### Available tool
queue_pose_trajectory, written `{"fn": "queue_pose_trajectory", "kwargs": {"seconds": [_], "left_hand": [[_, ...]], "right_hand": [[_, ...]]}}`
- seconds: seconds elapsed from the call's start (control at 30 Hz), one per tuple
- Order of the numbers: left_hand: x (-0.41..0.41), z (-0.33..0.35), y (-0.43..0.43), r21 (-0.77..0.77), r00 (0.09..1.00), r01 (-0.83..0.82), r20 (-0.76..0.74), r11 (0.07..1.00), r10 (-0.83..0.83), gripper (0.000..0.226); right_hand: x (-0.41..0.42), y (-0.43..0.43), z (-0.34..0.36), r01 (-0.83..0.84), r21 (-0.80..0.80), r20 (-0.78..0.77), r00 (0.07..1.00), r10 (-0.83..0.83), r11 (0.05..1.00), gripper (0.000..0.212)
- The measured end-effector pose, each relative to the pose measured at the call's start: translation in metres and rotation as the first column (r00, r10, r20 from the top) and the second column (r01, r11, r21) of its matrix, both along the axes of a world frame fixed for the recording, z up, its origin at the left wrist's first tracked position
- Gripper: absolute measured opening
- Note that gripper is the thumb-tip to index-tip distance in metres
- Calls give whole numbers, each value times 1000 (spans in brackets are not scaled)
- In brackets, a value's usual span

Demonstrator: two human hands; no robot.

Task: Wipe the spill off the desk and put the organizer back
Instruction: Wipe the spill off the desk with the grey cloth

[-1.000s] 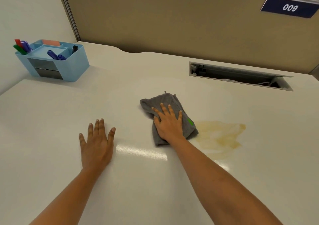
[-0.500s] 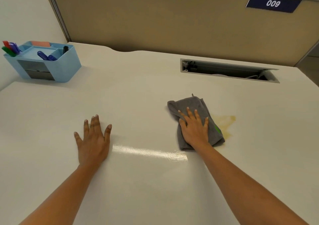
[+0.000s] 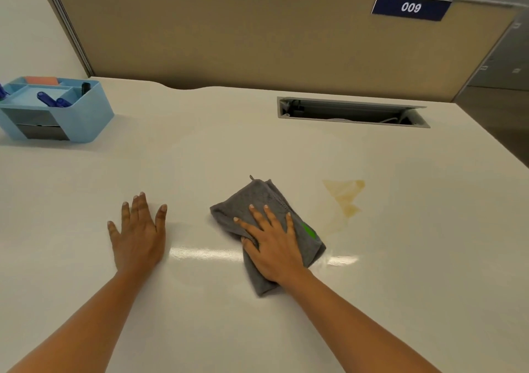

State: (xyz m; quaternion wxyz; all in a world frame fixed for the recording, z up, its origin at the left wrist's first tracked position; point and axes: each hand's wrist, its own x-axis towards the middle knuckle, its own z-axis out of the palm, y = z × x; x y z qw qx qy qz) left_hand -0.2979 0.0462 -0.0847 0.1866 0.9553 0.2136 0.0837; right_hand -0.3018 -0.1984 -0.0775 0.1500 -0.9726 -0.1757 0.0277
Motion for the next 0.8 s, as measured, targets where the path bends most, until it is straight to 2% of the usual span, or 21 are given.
{"fn": "queue_pose_trajectory", "kwargs": {"seconds": [0.13,0.3,0.43,0.6,0.7,0.8], "left_hand": [[0,1,0,2,1000,-3,6,1000,3,65],[1,0,-1,15,1000,11,-2,1000,-11,65],[1,-1,0,44,1000,26,0,999,-26,64],[2,-1,-1,33,998,53,-15,998,-53,63],[4,1,-3,22,998,59,-21,998,-59,62],[4,2,-3,28,997,68,-32,997,-67,62]], "right_hand": [[0,-26,-2,66,-17,11,998,-66,998,46],[11,-65,0,266,-49,24,964,-265,963,47],[30,-82,2,443,-53,40,897,-441,895,46],[50,-85,1,645,-46,15,764,-645,763,48],[60,-84,5,713,-29,-9,701,-713,701,49],[66,-85,8,708,-40,-54,703,-709,705,53]]}}
